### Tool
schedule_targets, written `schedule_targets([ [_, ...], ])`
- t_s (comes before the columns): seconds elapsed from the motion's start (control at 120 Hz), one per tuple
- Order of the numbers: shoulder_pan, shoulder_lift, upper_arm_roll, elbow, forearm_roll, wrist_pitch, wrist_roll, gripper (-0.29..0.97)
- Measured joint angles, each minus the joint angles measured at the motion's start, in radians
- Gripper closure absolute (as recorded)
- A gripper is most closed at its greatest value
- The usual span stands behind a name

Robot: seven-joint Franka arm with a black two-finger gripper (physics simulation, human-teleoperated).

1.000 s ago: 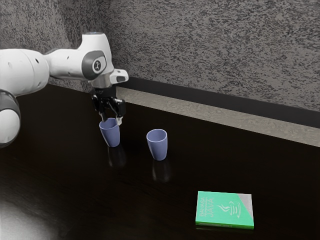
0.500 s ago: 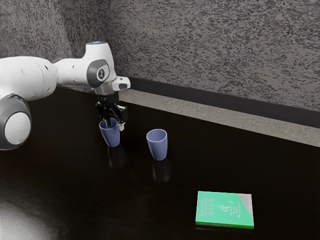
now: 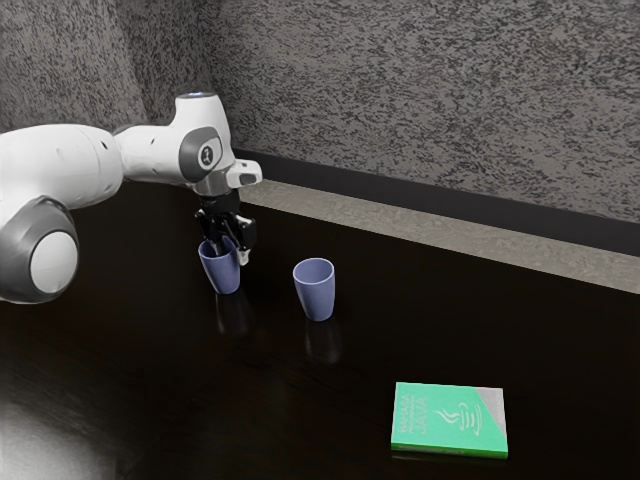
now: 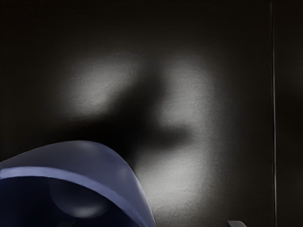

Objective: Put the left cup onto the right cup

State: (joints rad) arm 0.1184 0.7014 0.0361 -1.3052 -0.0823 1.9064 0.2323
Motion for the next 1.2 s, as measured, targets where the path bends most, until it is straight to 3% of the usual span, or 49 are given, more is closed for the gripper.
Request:
schedule_targets([
  [0.258, 0.0, 0.002, 0.004, 0.002, -0.004, -0.001, 0.004, 0.58],
  [0.492, -0.005, 0.002, 0.006, 0.002, -0.002, 0.003, 0.004, 0.72],
  [0.95, -0.025, -0.035, 0.013, -0.011, 0.013, 0.0, -0.008, 0.78],
  [1.2, -0.137, -0.139, 0.083, -0.065, 0.02, -0.02, -0.015, 0.78],
])
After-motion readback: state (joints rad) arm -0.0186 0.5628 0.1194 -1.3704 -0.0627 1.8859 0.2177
